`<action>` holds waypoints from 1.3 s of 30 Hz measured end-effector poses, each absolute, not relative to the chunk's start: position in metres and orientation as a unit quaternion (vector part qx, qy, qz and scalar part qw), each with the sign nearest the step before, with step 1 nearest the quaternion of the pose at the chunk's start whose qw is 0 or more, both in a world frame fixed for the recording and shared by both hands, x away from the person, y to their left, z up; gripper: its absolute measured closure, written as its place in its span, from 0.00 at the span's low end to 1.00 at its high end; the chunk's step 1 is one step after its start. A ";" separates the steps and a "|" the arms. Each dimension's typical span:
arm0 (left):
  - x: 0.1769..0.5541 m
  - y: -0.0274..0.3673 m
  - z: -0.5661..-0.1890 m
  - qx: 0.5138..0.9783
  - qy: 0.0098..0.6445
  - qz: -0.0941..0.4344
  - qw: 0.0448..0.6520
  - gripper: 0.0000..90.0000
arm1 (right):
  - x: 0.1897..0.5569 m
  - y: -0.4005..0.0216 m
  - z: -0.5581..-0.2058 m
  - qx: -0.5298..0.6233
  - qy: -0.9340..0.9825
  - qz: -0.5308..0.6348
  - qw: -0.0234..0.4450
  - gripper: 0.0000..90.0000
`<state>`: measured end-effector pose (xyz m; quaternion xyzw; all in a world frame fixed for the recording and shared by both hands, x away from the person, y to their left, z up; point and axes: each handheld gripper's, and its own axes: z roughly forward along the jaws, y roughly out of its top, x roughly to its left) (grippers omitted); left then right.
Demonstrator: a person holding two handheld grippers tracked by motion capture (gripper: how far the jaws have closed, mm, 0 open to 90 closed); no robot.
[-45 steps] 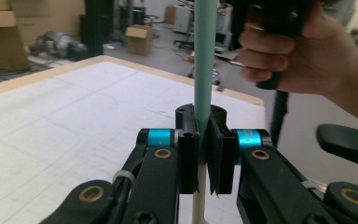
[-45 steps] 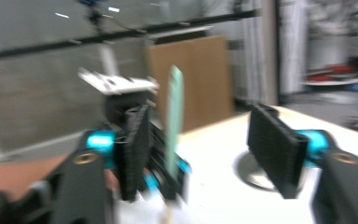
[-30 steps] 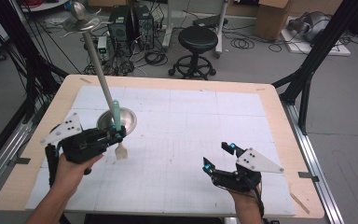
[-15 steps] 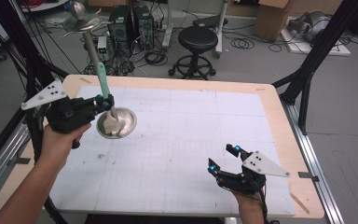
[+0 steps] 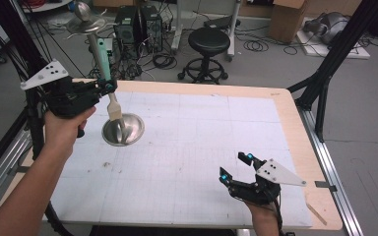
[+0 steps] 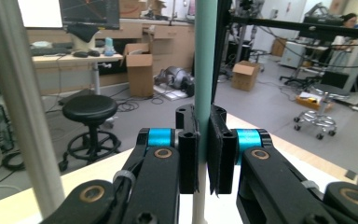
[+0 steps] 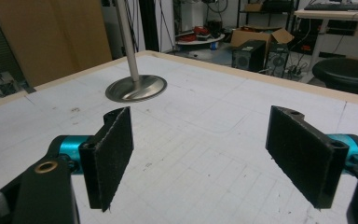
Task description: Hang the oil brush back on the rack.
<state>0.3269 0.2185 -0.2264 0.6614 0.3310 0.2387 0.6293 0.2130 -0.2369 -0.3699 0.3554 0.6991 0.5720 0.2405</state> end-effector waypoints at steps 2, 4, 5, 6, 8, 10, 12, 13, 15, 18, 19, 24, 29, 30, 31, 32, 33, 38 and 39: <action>0.329 0.219 -0.226 0.661 0.335 0.240 0.627 0.93 | 0.213 -0.236 -0.370 0.356 0.699 0.573 0.238 0.25; 0.332 0.219 -0.227 0.659 0.340 0.242 0.625 0.93 | 0.213 -0.236 -0.370 0.355 0.699 0.575 0.236 0.25; 0.333 0.220 -0.227 0.660 0.342 0.242 0.623 0.93 | 0.213 -0.236 -0.370 0.355 0.698 0.577 0.233 0.25; 0.333 0.221 -0.227 0.660 0.344 0.243 0.622 0.93 | 0.213 -0.236 -0.370 0.354 0.698 0.577 0.233 0.25; 0.335 0.221 -0.228 0.660 0.346 0.244 0.621 0.93 | 0.212 -0.236 -0.369 0.353 0.697 0.579 0.234 0.25; 0.335 0.221 -0.227 0.659 0.346 0.247 0.621 0.93 | 0.212 -0.236 -0.369 0.353 0.697 0.580 0.232 0.25; 0.335 0.221 -0.227 0.658 0.347 0.248 0.621 0.93 | 0.212 -0.236 -0.369 0.352 0.697 0.580 0.232 0.25; 0.336 0.221 -0.227 0.658 0.348 0.249 0.620 0.93 | 0.212 -0.236 -0.369 0.352 0.698 0.579 0.233 0.25; 0.338 0.220 -0.227 0.656 0.351 0.247 0.621 0.93 | 0.212 -0.236 -0.370 0.352 0.698 0.579 0.231 0.25; 0.341 0.221 -0.226 0.657 0.354 0.246 0.619 0.93 | 0.212 -0.235 -0.369 0.352 0.699 0.578 0.230 0.25; 0.342 0.221 -0.226 0.658 0.354 0.247 0.617 0.93 | 0.212 -0.235 -0.369 0.349 0.700 0.579 0.231 0.25; 0.346 0.221 -0.226 0.657 0.362 0.247 0.613 0.93 | 0.212 -0.234 -0.370 0.348 0.700 0.579 0.230 0.25; 0.348 0.222 -0.227 0.655 0.373 0.243 0.610 0.93 | 0.211 -0.233 -0.370 0.348 0.701 0.579 0.228 0.25; 0.349 0.222 -0.228 0.659 0.377 0.243 0.604 0.93 | 0.212 -0.232 -0.370 0.348 0.701 0.579 0.228 0.25; 0.349 0.223 -0.228 0.660 0.377 0.244 0.603 0.93 | 0.212 -0.232 -0.370 0.349 0.701 0.579 0.228 0.25; 0.348 0.223 -0.229 0.657 0.378 0.245 0.604 0.93 | 0.212 -0.232 -0.370 0.349 0.700 0.579 0.228 0.25; 0.348 0.224 -0.229 0.658 0.377 0.246 0.604 0.93 | 0.212 -0.232 -0.370 0.349 0.700 0.579 0.229 0.25; 0.343 0.231 -0.234 0.658 0.375 0.250 0.603 0.77 | 0.212 -0.233 -0.370 0.348 0.701 0.578 0.231 0.25; 0.342 0.232 -0.236 0.657 0.375 0.254 0.602 0.68 | 0.212 -0.233 -0.370 0.350 0.699 0.578 0.231 0.25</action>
